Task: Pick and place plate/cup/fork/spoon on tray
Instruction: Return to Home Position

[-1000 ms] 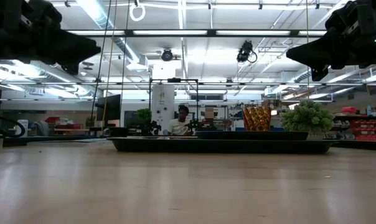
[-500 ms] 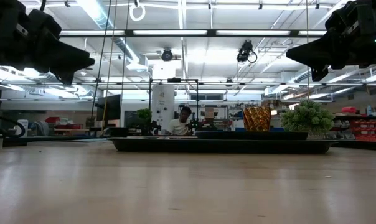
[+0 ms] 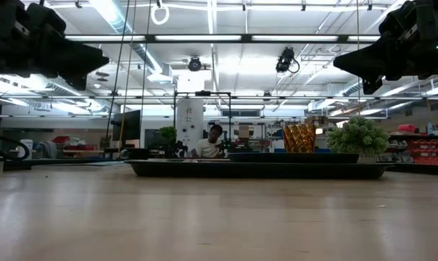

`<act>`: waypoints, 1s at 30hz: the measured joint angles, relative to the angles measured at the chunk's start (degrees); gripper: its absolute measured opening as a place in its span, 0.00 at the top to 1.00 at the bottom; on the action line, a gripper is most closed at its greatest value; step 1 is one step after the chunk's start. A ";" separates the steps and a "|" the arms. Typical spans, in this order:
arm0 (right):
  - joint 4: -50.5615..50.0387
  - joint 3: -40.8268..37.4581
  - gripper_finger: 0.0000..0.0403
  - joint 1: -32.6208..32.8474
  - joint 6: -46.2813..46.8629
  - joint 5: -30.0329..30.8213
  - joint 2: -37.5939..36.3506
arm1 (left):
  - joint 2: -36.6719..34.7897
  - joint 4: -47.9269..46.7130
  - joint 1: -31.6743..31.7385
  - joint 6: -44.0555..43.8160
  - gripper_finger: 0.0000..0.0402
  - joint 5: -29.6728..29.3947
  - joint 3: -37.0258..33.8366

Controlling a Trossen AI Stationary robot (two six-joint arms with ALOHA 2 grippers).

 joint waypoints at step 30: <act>0.31 0.00 0.92 -0.02 -0.01 0.00 0.01 | -0.13 2.44 0.00 -0.02 0.70 -0.22 -0.02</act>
